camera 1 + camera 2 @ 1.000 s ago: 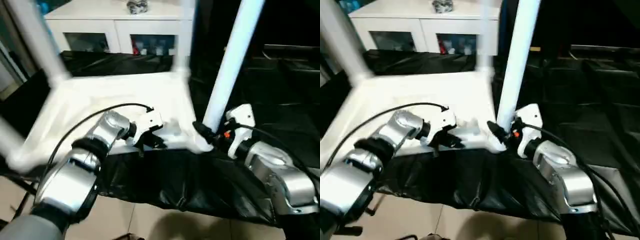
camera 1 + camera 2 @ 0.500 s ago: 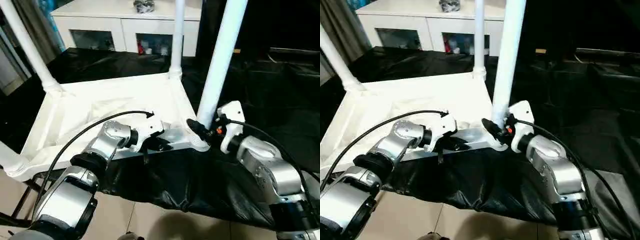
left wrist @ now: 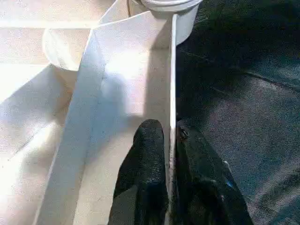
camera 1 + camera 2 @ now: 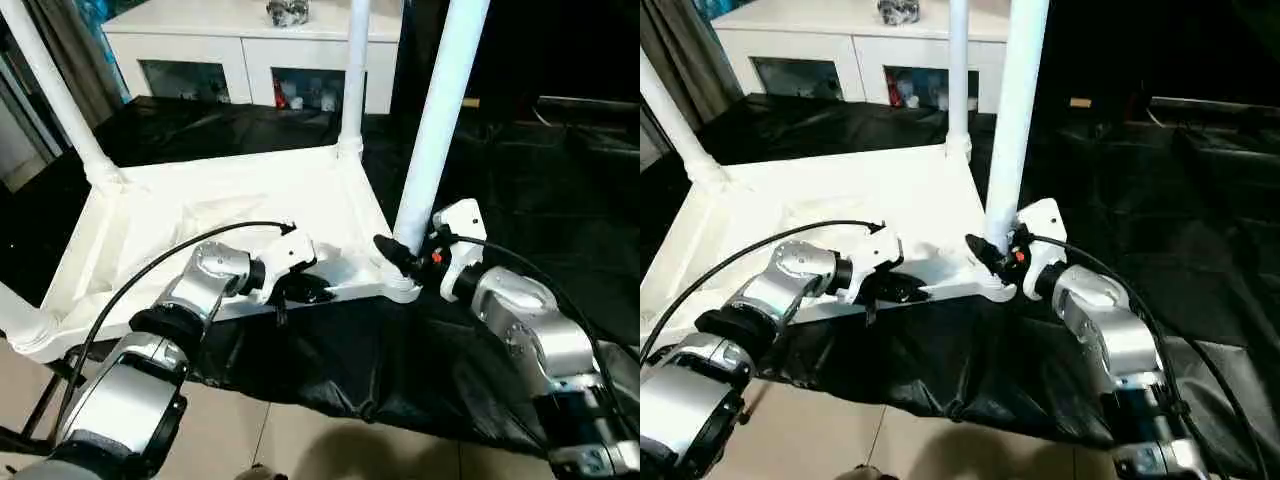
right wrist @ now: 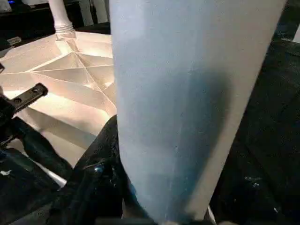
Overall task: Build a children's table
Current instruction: Move table base, then insert table leg to table base
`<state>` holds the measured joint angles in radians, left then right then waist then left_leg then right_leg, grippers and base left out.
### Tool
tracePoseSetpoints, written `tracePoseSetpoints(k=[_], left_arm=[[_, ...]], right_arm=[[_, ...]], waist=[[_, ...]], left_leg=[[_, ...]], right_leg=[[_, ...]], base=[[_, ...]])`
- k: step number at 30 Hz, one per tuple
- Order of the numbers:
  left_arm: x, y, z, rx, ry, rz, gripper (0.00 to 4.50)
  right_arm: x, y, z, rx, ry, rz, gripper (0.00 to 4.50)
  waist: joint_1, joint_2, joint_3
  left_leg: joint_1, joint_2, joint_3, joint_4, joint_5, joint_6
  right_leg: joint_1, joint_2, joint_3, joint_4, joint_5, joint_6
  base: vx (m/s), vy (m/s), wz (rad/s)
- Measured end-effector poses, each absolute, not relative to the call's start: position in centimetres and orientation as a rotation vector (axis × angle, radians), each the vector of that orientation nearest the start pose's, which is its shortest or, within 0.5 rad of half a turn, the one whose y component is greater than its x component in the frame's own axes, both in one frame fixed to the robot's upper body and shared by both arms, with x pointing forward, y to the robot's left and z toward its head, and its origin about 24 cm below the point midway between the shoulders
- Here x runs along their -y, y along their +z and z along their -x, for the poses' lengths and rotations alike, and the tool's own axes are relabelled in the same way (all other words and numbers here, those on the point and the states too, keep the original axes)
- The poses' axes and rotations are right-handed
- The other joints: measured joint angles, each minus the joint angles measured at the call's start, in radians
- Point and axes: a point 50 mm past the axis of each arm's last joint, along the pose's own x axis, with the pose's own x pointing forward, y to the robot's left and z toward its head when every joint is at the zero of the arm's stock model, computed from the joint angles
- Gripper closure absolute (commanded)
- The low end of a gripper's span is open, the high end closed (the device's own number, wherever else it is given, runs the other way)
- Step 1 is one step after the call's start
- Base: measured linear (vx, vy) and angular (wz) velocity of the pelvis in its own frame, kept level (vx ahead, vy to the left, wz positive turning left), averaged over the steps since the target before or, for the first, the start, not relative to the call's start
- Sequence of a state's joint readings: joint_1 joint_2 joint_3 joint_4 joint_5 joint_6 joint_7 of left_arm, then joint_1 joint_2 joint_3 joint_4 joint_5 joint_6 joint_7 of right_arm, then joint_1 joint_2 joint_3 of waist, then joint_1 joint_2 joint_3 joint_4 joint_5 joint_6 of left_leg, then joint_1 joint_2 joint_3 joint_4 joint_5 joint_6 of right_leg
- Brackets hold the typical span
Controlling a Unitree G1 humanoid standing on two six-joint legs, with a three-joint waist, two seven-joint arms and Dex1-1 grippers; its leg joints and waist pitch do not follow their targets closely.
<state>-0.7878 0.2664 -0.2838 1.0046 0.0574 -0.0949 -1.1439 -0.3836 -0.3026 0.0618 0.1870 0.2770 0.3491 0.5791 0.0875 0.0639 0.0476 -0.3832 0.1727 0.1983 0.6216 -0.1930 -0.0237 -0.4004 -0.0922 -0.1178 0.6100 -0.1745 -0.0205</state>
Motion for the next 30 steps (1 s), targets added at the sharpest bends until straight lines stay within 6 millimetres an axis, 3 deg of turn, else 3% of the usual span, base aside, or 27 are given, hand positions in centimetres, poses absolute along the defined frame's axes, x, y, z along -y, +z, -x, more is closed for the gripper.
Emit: tracePoseSetpoints(k=[13,30], left_arm=[[-11.9,4.6,-33.9,-0.452,-1.326,-0.371,4.50],[-12.0,4.4,-33.8,-0.459,-1.329,-0.356,4.50]], right_arm=[[15.4,7.9,-32.2,-0.180,0.667,-0.018,2.62],[16.1,7.5,-31.9,-0.230,0.692,-0.024,2.62]], waist=[[-0.002,0.000,0.000],[-0.002,0.003,-0.002]], left_leg=[[0.000,0.000,0.001,-0.001,0.000,0.000],[0.000,0.000,0.001,-0.002,0.000,0.000]], right_leg=[[-0.001,0.000,0.000,0.000,0.000,0.000],[0.000,0.000,0.000,-0.001,-0.004,0.005]], base=[[0.000,0.000,0.00],[0.000,0.000,0.00]])
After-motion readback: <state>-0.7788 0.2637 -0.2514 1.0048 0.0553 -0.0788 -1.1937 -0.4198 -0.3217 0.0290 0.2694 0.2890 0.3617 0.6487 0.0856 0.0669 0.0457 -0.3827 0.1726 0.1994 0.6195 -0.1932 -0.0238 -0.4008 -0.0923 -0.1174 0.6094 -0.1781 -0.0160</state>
